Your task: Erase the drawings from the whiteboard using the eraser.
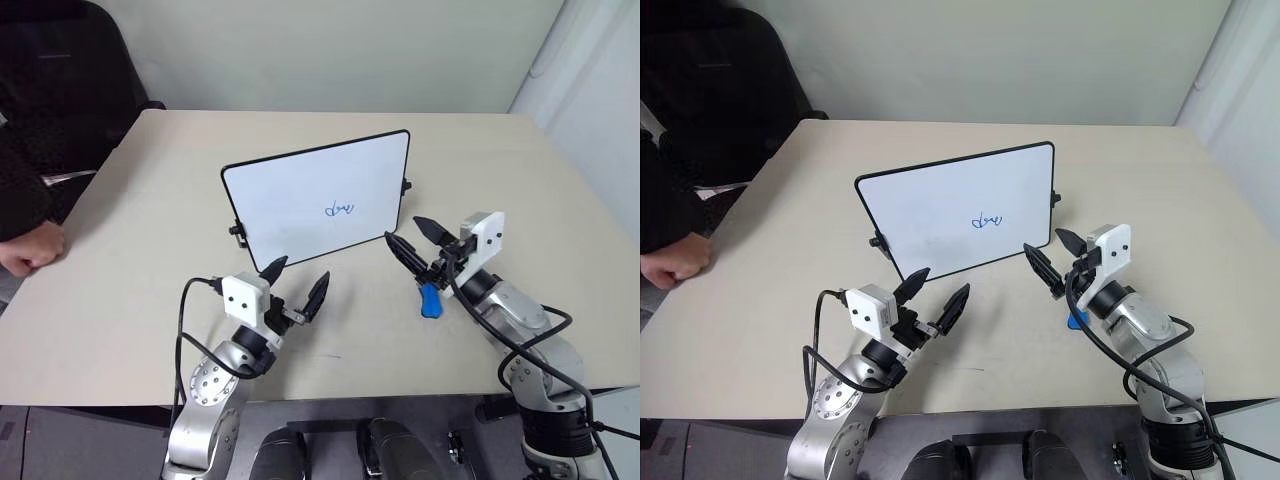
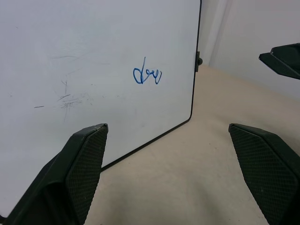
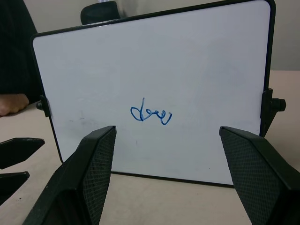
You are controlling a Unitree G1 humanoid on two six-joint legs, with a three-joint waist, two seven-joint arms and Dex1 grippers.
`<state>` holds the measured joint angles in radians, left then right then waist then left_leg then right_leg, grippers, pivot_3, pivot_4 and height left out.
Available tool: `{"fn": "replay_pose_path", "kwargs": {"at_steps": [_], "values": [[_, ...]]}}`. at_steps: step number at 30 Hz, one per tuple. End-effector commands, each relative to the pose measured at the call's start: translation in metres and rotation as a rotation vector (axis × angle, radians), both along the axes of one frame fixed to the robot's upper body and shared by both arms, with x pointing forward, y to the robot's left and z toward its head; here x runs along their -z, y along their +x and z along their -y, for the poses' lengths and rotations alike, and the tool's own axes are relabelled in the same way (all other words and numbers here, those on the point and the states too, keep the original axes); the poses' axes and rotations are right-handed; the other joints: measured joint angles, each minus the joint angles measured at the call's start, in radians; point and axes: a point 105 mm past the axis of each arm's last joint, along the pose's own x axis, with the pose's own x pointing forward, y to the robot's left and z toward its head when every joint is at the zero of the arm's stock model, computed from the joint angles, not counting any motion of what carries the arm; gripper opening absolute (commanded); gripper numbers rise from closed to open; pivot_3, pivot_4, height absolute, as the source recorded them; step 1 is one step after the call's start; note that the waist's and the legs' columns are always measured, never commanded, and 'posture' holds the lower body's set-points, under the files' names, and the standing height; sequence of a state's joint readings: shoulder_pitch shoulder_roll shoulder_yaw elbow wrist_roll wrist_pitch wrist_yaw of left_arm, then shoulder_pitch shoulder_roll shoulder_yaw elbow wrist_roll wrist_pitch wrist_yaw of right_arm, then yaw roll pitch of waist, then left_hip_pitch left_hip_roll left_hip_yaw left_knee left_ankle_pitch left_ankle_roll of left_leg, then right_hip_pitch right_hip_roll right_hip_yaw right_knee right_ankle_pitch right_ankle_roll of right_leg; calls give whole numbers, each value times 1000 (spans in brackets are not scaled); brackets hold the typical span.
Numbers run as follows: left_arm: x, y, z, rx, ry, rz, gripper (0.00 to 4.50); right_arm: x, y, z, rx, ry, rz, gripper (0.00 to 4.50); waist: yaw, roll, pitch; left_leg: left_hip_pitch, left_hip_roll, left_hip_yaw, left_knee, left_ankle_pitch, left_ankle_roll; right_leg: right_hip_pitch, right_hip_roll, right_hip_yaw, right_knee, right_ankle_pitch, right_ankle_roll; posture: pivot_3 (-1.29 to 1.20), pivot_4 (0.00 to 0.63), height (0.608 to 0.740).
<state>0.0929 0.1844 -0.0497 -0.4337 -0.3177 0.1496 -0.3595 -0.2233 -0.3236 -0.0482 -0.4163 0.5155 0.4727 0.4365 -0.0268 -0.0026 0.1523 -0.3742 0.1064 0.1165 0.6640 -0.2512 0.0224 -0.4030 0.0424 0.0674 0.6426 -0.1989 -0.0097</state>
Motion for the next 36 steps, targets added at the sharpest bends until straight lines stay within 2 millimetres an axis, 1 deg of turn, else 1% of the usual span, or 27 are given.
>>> {"fn": "replay_pose_path", "kwargs": {"at_steps": [1,7,10,11,14,16,18,20,23,25,30,33,36], "values": [[-16,-4,-2,-12,-5,69,4500,-11,-5,-1,-12,5,50,3729,0,0,0,0,0,0,0,0,0,0,0,0,0,0,0,0,150,735],[-16,-6,-4,-20,-10,67,4500,-10,-4,1,-9,-4,32,3729,0,0,0,0,0,0,0,0,0,0,0,0,0,0,0,0,150,735],[-15,-6,-3,-13,-12,63,4500,-5,-1,4,13,0,-43,3729,0,0,0,0,0,0,0,0,0,0,0,0,0,0,0,0,150,735],[-14,-6,-2,-12,-11,61,4500,-3,1,7,31,-13,-72,3729,0,0,0,0,0,0,0,0,0,0,0,0,0,0,0,0,150,735],[-14,-6,-3,-11,-2,62,4500,8,9,19,119,-130,-191,3729,0,0,0,0,0,0,0,0,0,0,0,0,0,0,1,0,150,735],[-13,-7,-2,-8,-4,62,4500,5,11,30,175,-179,-241,3729,0,0,0,0,0,0,1,0,0,0,0,0,0,0,1,0,150,735],[-13,-7,0,0,-13,58,4500,-6,10,39,187,-184,-285,4100,0,0,0,0,0,0,1,0,0,0,0,0,0,0,1,0,150,735],[-12,-7,3,6,-20,53,4500,-8,5,44,171,-217,-366,4487,0,0,0,0,-1,0,0,0,0,0,0,1,0,0,1,0,150,735],[-11,-8,5,5,-22,51,4500,3,-1,56,182,-280,-559,4487,0,-1,0,0,-2,0,0,0,0,0,0,1,0,-1,3,0,150,735],[-11,-8,5,1,-21,50,4500,7,-2,60,189,-276,-626,4487,0,-1,0,0,-2,0,-1,0,0,0,1,1,0,-1,3,0,150,735],[-10,-8,5,2,-26,48,4500,18,0,54,143,-247,-703,4487,0,-1,0,-1,-3,0,-2,0,0,-2,1,2,1,-2,3,0,150,735],[-10,-8,5,2,-29,49,4500,31,1,52,169,-275,-751,4487,0,-1,0,-1,-3,0,-2,0,1,-2,1,2,1,-2,3,0,150,735],[-11,-7,5,1,-28,50,4500,45,0,55,208,-318,-798,4487,0,-1,0,-1,-3,0,-2,0,1,-3,1,2,2,-2,3,0,150,735]]}}
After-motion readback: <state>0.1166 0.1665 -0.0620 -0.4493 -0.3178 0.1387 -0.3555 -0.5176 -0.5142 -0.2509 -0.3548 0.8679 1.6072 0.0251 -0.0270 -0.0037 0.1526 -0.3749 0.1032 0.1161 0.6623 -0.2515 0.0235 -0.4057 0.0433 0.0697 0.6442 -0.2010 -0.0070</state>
